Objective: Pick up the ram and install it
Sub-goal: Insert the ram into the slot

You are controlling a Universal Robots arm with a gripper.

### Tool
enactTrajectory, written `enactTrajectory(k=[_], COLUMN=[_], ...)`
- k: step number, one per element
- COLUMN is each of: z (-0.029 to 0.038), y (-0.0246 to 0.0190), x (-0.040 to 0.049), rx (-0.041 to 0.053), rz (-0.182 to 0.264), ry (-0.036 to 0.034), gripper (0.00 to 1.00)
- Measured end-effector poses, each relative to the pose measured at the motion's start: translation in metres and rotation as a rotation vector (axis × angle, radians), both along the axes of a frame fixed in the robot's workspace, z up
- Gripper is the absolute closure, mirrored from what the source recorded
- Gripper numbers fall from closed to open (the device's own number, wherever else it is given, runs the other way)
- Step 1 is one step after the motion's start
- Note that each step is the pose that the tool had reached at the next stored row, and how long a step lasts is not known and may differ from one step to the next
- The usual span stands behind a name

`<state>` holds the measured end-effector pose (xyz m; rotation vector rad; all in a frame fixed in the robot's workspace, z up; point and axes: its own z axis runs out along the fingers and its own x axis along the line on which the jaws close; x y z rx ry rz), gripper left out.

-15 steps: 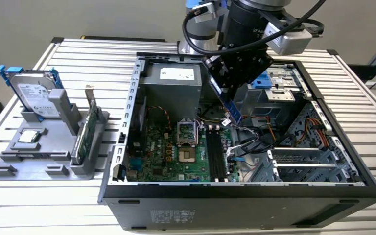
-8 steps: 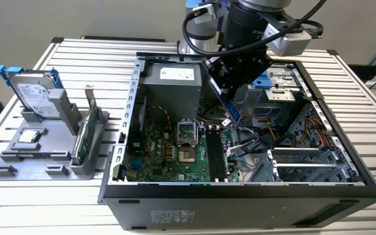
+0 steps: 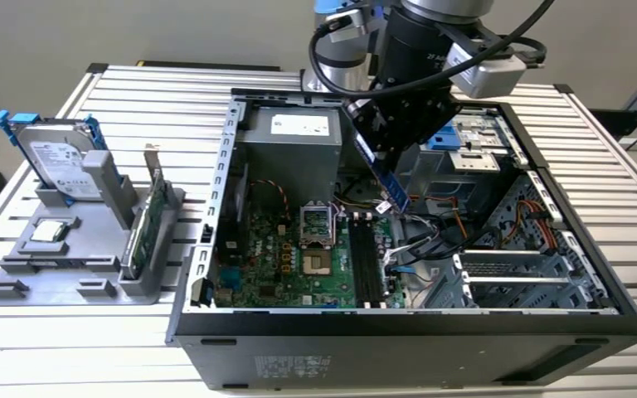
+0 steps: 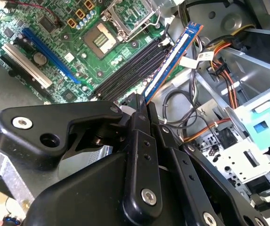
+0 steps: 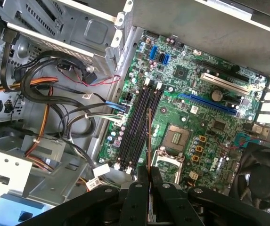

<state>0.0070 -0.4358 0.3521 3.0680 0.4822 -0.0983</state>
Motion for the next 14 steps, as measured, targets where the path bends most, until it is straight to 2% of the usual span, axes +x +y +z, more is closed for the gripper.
enactTrajectory(k=[14], z=[-0.0038], y=[0.0], x=[0.0001], rx=[-0.0007], rz=[0.0], ry=[0.0], gripper=[1.0])
